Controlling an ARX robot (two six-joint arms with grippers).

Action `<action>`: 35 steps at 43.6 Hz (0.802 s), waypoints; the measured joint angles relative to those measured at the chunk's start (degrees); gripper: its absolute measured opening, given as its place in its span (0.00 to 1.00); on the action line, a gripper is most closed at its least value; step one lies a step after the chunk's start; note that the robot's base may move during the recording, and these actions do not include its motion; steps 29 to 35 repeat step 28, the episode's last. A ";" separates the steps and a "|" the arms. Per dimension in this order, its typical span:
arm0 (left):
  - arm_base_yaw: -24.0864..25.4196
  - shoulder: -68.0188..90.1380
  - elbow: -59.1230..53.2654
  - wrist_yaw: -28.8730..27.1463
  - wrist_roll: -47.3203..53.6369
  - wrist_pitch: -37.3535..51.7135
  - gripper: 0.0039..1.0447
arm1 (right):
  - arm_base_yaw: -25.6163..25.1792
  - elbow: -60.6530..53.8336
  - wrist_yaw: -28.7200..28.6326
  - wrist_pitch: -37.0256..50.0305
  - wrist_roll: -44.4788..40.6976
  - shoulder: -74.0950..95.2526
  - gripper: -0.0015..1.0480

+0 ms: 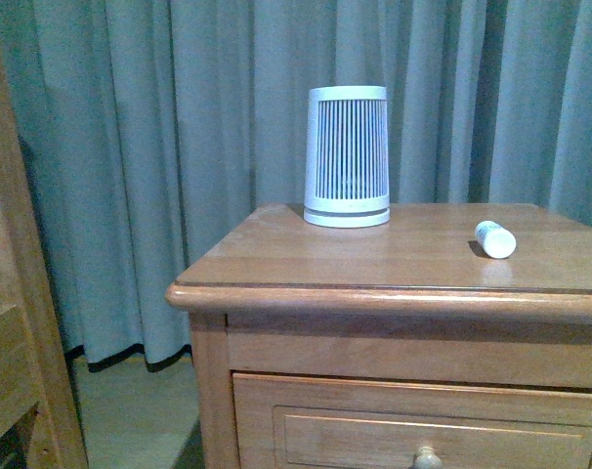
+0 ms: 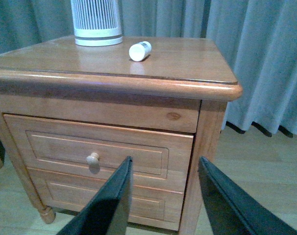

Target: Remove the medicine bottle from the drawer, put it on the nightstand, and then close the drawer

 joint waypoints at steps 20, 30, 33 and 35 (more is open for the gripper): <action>0.00 0.00 0.00 0.00 0.00 -0.02 0.94 | 0.00 0.00 0.00 0.00 0.02 0.00 0.93; 0.00 0.00 0.00 0.00 0.00 0.00 0.94 | 0.00 0.00 0.00 0.00 0.02 0.00 0.93; 0.00 0.00 0.00 0.00 0.00 0.00 0.94 | 0.00 0.00 0.00 0.00 0.02 0.00 0.93; 0.00 0.00 0.00 0.00 0.00 0.00 0.94 | 0.00 0.00 0.00 0.00 0.02 0.00 0.93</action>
